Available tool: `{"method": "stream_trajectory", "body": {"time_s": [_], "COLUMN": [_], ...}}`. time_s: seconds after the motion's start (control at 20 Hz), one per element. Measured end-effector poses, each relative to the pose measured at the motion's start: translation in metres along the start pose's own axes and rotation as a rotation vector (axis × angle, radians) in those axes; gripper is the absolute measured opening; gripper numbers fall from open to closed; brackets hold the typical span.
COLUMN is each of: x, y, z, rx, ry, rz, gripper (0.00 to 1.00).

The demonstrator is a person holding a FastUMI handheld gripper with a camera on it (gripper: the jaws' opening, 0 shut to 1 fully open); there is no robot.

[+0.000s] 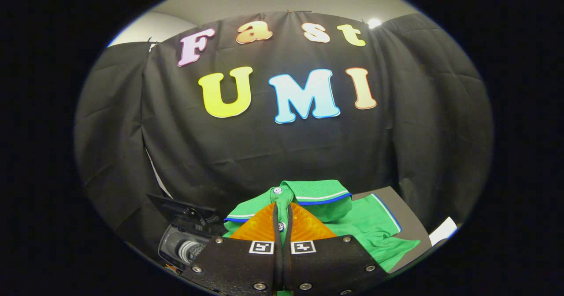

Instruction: Put the clothes into the washing machine and then close the washing machine lid.

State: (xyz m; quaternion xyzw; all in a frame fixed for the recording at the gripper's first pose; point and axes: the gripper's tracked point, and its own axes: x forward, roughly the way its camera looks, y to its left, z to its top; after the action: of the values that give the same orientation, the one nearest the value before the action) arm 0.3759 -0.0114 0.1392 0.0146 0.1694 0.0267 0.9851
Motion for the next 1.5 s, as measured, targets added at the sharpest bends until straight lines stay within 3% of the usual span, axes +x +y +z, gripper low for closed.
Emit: {"method": "stream_trajectory", "body": {"time_s": [0.3, 0.8, 1.5], "x": [-0.009, -0.005, 0.009], "y": [0.077, 0.199, 0.297], "z": [0.008, -0.021, -0.100], "rx": [0.016, -0.016, -0.012], "ry": [-0.080, -0.085, -0.018], "rz": [0.079, 0.202, 0.317], "gripper": [0.00, 0.00, 0.00]}}
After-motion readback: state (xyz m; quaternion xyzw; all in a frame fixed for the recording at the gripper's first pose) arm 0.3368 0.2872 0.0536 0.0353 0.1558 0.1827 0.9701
